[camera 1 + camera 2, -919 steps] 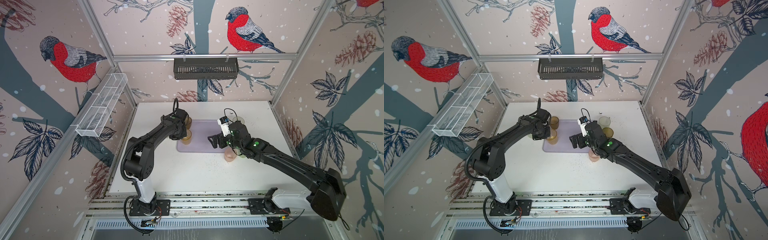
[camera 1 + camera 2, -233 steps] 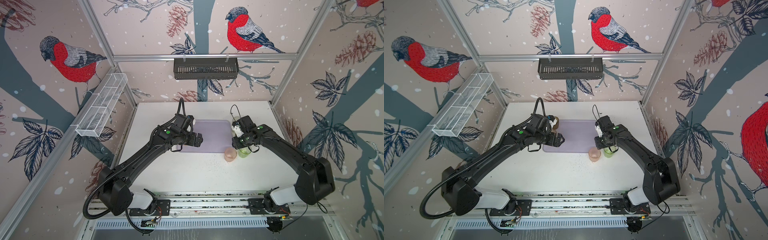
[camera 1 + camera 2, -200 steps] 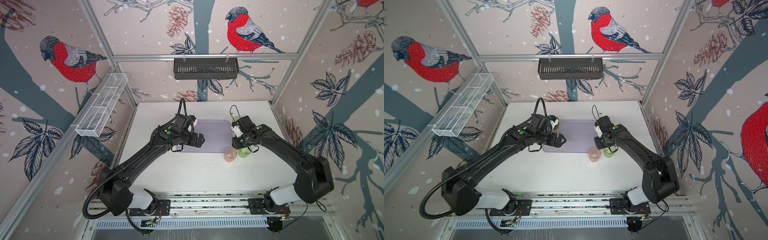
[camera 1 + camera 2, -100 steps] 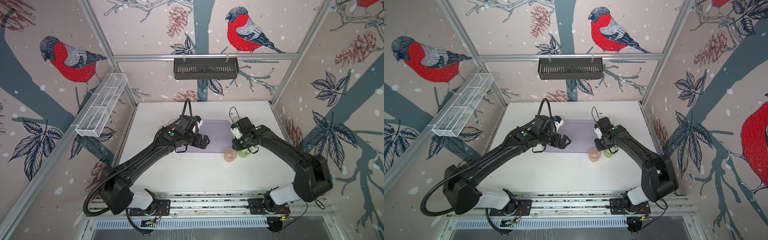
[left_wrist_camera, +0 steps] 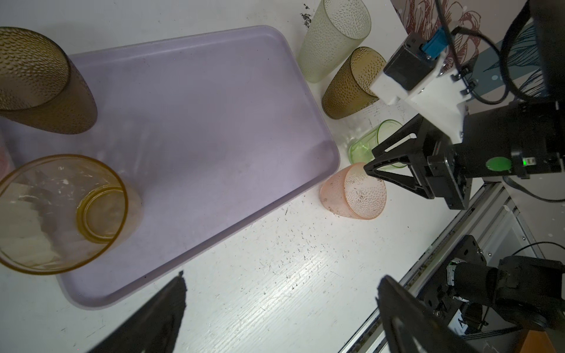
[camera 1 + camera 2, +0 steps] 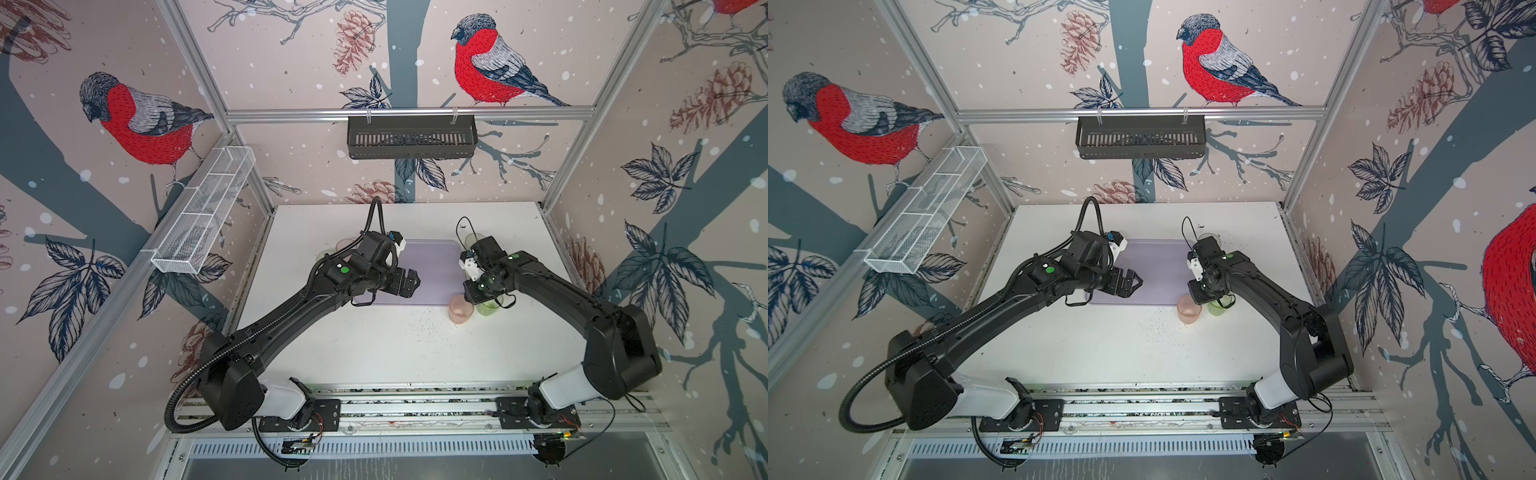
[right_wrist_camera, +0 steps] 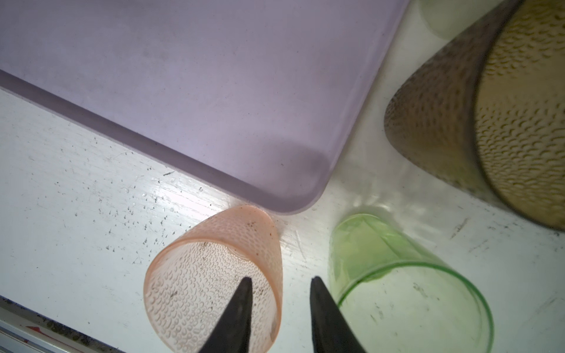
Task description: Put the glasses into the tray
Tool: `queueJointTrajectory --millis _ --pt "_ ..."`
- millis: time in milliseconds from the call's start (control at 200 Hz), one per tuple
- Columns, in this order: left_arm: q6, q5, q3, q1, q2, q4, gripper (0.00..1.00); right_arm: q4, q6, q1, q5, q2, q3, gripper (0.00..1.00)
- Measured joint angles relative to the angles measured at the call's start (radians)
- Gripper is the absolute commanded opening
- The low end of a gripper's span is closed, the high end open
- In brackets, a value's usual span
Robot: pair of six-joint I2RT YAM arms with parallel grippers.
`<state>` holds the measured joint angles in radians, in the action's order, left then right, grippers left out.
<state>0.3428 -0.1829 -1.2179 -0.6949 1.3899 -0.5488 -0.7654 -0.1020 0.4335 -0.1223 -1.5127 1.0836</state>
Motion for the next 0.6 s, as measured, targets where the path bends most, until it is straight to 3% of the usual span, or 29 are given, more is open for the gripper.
queueJointTrajectory --millis 600 --pt "0.026 0.0 0.023 0.0 -0.041 0.023 0.97 0.012 0.001 0.003 -0.026 -0.002 -0.04 0.27"
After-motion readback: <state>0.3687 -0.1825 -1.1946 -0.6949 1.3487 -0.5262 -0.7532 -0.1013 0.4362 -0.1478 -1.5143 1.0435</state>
